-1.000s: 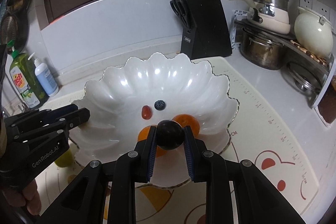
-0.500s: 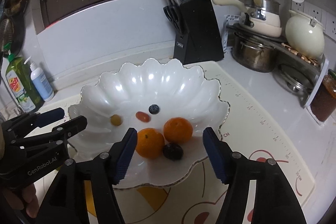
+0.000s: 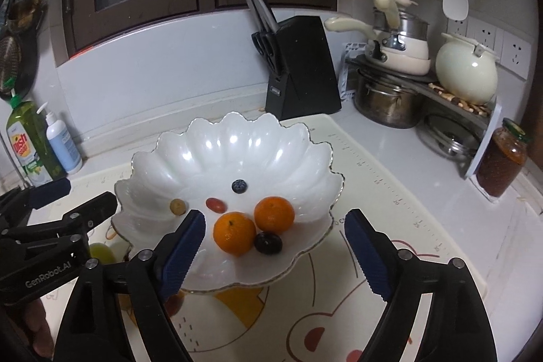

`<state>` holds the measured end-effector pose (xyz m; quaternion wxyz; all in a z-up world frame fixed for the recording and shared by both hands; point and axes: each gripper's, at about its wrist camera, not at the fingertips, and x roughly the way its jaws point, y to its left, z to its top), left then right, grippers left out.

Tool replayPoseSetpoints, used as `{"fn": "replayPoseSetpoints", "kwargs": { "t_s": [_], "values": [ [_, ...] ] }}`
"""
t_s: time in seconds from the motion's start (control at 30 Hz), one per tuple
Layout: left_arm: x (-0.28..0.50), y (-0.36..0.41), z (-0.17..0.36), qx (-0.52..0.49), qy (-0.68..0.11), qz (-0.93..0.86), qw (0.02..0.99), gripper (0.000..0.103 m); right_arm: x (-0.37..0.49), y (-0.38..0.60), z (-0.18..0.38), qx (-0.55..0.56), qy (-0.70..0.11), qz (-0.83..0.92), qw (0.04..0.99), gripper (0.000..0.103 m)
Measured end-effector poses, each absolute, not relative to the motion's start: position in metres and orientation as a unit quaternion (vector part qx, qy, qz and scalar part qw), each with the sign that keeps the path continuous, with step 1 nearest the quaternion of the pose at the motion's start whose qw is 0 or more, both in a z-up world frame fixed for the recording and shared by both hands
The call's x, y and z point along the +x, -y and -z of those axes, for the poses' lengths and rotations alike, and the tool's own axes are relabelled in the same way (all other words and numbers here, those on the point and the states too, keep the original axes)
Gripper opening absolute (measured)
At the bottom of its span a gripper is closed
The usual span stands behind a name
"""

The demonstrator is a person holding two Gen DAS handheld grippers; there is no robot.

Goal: Organize fruits
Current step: 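Withdraw both open tools from the bowl back over the mat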

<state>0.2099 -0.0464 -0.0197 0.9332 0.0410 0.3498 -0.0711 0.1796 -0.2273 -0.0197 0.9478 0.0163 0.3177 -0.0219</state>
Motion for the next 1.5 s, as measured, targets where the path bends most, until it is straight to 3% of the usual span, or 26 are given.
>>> {"fn": "replayPoseSetpoints", "kwargs": {
  "t_s": [0.33,0.77,1.5],
  "values": [
    [0.185,0.033,0.002,0.038,-0.332,0.056,0.941,0.088,0.158,0.22,0.001,0.01,-0.299,0.025,0.954,0.088],
    [0.16,0.016,-0.009,0.028,-0.323,0.04,0.945,0.091,0.138,0.205,-0.008,0.011,-0.288,0.022,0.957,0.088],
    [0.136,0.009,0.035,0.023,-0.35,0.041,0.936,0.09,0.116,0.198,0.029,-0.001,-0.314,0.022,0.949,0.088]
  ]
}}
